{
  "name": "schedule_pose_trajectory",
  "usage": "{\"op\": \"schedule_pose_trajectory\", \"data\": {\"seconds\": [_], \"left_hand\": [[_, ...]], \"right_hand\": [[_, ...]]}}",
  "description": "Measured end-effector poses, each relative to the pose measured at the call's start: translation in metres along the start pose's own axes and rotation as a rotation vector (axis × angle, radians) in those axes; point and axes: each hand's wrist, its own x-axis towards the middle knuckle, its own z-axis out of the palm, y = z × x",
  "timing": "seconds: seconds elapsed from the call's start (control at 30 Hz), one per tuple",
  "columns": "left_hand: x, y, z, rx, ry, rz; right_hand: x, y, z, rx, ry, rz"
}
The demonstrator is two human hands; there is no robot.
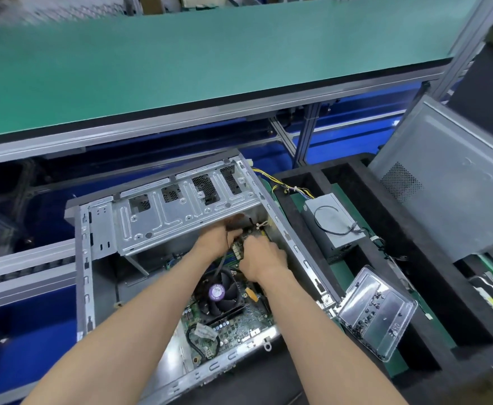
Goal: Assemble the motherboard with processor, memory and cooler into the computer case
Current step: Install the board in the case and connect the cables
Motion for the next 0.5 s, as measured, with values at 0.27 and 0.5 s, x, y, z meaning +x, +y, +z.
{"op": "schedule_pose_trajectory", "data": {"seconds": [0.27, 0.5], "left_hand": [[-0.038, -0.048, -0.017, 0.144, 0.158, -0.244], [-0.044, -0.06, -0.019, -0.179, 0.179, -0.272]], "right_hand": [[0.002, 0.002, 0.005, -0.005, 0.02, 0.112], [0.001, 0.004, 0.005, 0.002, -0.018, 0.092]]}}
